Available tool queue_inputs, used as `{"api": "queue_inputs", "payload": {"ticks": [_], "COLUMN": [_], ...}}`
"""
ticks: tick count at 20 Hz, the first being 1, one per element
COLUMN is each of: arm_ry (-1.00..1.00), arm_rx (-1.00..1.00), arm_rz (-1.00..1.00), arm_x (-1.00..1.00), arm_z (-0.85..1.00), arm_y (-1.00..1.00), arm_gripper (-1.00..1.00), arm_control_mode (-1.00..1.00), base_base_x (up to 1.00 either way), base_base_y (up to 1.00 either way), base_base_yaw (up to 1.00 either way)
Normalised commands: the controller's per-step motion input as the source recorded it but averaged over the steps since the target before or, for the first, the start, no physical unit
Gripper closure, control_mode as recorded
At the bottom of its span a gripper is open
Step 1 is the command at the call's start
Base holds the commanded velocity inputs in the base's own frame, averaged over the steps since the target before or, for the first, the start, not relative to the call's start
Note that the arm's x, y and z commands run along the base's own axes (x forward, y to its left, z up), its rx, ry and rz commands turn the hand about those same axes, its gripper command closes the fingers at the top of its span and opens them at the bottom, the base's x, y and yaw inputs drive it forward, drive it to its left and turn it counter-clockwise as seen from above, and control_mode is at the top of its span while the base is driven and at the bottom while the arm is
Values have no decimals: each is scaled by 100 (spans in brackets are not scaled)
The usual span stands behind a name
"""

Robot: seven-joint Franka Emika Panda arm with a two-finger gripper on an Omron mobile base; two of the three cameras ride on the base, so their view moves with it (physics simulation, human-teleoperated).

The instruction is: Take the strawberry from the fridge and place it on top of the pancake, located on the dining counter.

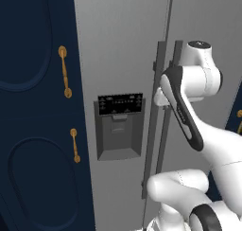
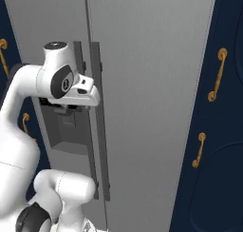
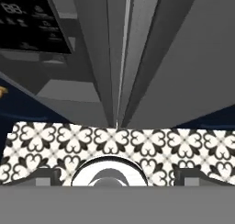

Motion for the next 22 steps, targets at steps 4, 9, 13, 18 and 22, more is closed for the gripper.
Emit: {"api": "queue_inputs", "payload": {"ticks": [4,9,13,18,22], "arm_ry": [-8,-3,-6,-18,-4], "arm_rx": [2,4,0,0,0], "arm_rz": [-16,-7,-3,-2,0], "arm_x": [-99,-56,-36,-43,-31], "arm_z": [0,9,11,10,7], "arm_y": [-25,0,2,9,11], "arm_gripper": [-100,-100,-100,-100,-100], "arm_control_mode": [-100,-100,-100,-100,-100], "base_base_x": [0,0,0,0,0], "base_base_y": [0,0,0,0,0], "base_base_yaw": [0,0,0,0,0]}}
